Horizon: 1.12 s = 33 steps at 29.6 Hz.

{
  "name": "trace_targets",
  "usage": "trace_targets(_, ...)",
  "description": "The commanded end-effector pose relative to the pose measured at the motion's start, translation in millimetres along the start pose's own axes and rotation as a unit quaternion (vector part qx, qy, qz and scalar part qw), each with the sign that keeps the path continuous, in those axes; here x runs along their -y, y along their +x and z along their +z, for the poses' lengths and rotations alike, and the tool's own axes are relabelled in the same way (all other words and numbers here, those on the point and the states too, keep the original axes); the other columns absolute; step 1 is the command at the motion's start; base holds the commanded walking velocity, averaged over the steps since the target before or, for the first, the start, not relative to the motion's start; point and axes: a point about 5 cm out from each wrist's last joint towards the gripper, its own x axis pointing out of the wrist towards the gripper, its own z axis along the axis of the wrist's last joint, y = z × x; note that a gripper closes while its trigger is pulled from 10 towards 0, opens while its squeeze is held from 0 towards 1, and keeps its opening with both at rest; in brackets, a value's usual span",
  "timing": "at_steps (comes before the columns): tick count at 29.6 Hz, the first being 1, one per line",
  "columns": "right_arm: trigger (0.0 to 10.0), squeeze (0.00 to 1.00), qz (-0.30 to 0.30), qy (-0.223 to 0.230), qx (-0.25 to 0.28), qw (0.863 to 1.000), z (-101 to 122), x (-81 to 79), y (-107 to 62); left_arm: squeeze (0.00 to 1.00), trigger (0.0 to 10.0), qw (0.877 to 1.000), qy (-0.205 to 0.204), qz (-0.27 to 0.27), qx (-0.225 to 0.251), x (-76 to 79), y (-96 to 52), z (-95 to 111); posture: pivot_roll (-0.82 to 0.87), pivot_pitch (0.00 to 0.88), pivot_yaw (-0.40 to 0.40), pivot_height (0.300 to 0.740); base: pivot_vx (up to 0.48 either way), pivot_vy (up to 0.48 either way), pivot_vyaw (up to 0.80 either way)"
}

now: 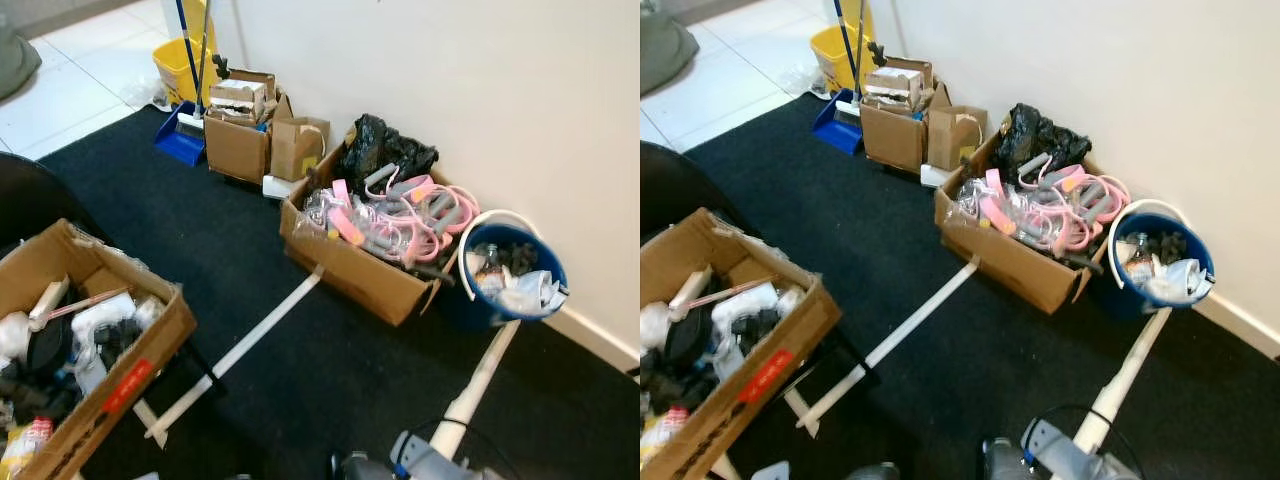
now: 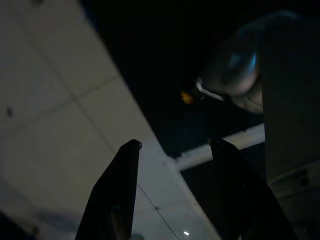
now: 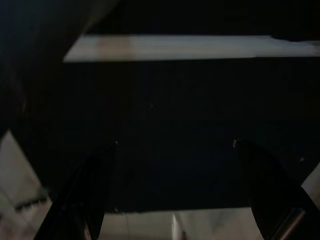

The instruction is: Picking trash to rubbish bin

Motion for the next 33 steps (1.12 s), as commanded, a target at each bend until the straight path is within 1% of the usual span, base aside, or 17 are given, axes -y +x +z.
trace_targets(1,10.0,0.0,0.021,-0.007,-0.01,1.0,-5.3,-17.3,3.6,0.0,10.0,0.999,0.008,-0.042,-0.026,28.6,-0.6,-14.7,0.07,0.142,-0.05,0.74,0.0,0.0,-0.8)
trace_targets(3,10.0,0.0,0.023,-0.011,-0.009,1.0,-3.5,-20.0,4.1,0.0,10.0,0.999,0.01,-0.042,-0.026,28.4,-0.7,-14.9,0.07,0.142,-0.05,0.74,0.0,0.0,-0.8)
trace_targets(4,10.0,0.0,0.027,-0.016,-0.007,0.999,-0.2,-25.8,5.2,0.0,10.0,0.999,0.013,-0.042,-0.026,28.1,-0.7,-15.1,0.07,0.146,-0.046,0.74,0.0,0.0,-0.8)
trace_targets(5,10.0,0.0,0.027,-0.016,-0.007,0.999,-0.2,-25.8,5.2,0.0,10.0,0.999,0.013,-0.042,-0.026,28.1,-0.7,-15.1,0.07,0.146,-0.046,0.74,0.0,0.0,-0.8)
trace_targets(7,10.0,0.0,0.035,-0.02,-0.006,0.999,3.1,-33.5,6.4,0.0,10.0,0.999,0.016,-0.042,-0.027,27.2,-0.7,-15.3,0.07,0.151,-0.046,0.74,0.0,0.0,-0.8)
trace_targets(11,10.0,0.0,0.037,-0.021,-0.006,0.999,3.8,-35.4,6.7,0.0,10.0,0.999,0.016,-0.042,-0.027,27.0,-0.7,-15.3,0.07,0.152,-0.046,0.74,0.0,0.0,-0.8)
trace_targets(12,10.0,0.0,0.048,-0.022,-0.007,0.999,4.9,-40.8,7.3,0.0,10.0,0.999,0.016,-0.042,-0.027,26.9,-0.7,-15.2,0.07,0.152,-0.046,0.74,0.0,0.0,-0.8)
trace_targets(14,10.0,0.0,0.051,-0.023,-0.007,0.998,5.4,-42.7,7.5,0.0,10.0,0.999,0.016,-0.042,-0.026,26.9,-0.7,-15.1,0.07,0.152,-0.046,0.74,0.0,0.0,-0.8)
trace_targets(17,10.0,0.0,0.051,-0.024,-0.011,0.998,1.9,-38.0,6.8,0.0,10.0,0.999,0.017,-0.043,-0.026,26.8,-0.7,-15.1,0.07,0.152,-0.046,0.74,0.0,0.0,-0.8)
trace_targets(20,10.0,0.0,0.05,-0.024,-0.012,0.998,2.1,-36.8,6.6,0.0,10.0,0.999,0.02,-0.043,-0.026,26.4,-0.6,-14.4,0.07,0.154,-0.04,0.74,0.0,0.0,-0.8)
trace_targets(25,10.0,0.0,0.05,-0.021,-0.01,0.998,1.9,-36.7,6.6,0.0,10.0,0.998,0.026,-0.043,-0.024,26.2,-0.6,-13.7,0.07,0.154,-0.04,0.74,0.0,0.0,-0.8)
trace_targets(33,10.0,0.0,0.055,-0.029,-0.013,0.998,1.4,-36.7,6.4,0.0,10.0,0.999,0.026,-0.04,-0.023,25.7,-0.5,-13.1,0.08,0.157,-0.045,0.74,0.0,0.0,-0.8)
